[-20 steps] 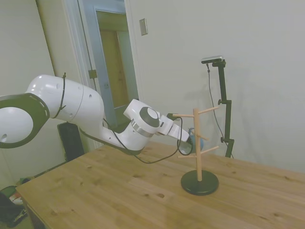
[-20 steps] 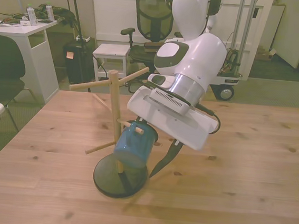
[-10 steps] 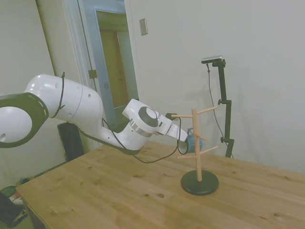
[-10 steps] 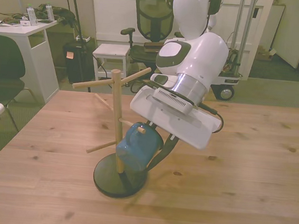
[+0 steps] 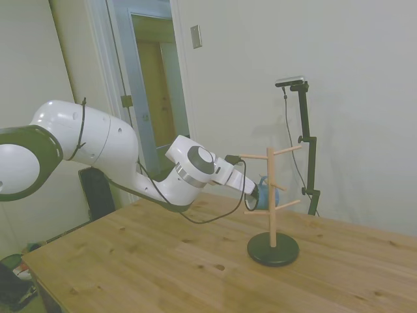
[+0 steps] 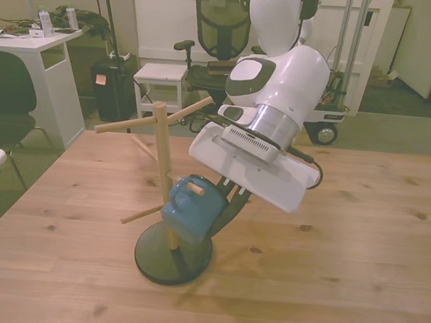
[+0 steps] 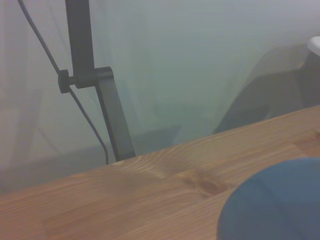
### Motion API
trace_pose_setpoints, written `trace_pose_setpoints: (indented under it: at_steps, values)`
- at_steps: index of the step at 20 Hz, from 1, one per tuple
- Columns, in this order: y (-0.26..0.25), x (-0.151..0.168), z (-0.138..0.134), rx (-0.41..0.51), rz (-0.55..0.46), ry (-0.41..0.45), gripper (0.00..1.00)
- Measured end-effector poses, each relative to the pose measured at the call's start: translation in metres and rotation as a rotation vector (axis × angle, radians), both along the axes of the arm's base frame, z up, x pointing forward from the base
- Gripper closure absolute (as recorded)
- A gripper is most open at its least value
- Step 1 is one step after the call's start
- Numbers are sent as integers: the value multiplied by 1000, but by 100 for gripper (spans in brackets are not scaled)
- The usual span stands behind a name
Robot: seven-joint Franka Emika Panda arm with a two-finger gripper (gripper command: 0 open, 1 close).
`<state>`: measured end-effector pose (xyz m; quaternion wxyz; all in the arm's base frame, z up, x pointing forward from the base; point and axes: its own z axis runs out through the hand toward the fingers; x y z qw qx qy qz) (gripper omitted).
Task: Unload the mug
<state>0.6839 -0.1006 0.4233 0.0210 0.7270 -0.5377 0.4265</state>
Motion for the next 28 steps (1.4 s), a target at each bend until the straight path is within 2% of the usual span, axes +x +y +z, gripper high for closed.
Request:
trace_pose_setpoints:
  at_steps: [28]
  values:
    - [17,-4,21,29,16,-34,100]
